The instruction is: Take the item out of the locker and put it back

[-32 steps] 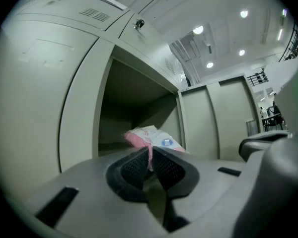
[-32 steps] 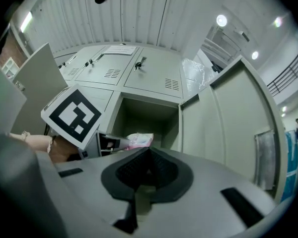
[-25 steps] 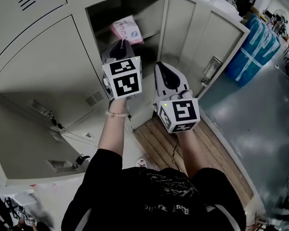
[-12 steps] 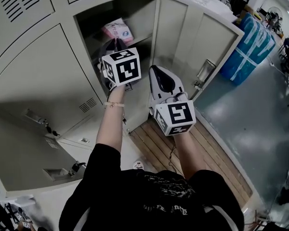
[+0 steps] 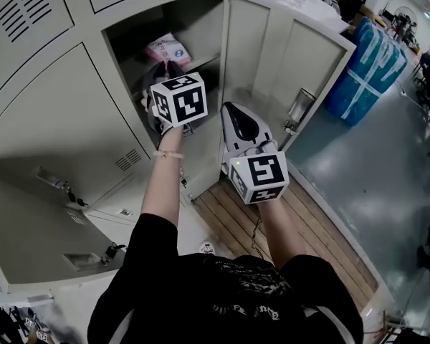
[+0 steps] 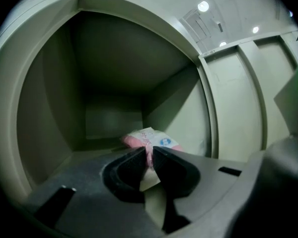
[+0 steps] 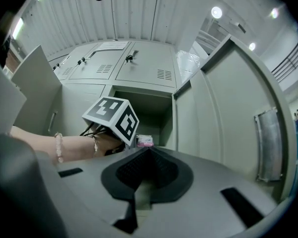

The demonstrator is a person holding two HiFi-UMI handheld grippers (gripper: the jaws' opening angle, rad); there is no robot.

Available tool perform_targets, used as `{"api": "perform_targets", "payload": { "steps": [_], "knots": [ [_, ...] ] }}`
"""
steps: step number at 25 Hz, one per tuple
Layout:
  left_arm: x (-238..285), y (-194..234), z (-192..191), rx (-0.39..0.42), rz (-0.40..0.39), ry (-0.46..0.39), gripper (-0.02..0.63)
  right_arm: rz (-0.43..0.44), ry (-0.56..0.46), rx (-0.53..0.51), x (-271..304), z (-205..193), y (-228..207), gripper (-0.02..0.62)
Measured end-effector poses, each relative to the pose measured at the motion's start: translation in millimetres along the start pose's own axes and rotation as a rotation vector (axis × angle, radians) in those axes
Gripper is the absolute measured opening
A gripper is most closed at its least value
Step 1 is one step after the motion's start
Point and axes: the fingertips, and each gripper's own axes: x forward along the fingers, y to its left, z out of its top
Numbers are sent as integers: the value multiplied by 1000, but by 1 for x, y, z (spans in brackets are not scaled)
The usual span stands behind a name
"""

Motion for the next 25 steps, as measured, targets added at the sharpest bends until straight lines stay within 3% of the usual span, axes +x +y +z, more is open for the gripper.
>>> {"api": "perform_targets", "payload": {
  "steps": [6,9,11,25],
  "knots": [
    [0,-3,-2,1,-8,-5,97,-12,22,-2,-8,-7,-5,5],
    [0,-4,-2,-10,-25,-4,205,-21,31,1,-13,-11,-8,5],
    [-1,-6,-3,-12,-37,-8,237,-29,34,7,-16,-12,-11,5],
    [-78,-42,17,-21,-196,-144,256,-52,-12,-6,-62,7,-17,5]
  ]
}}
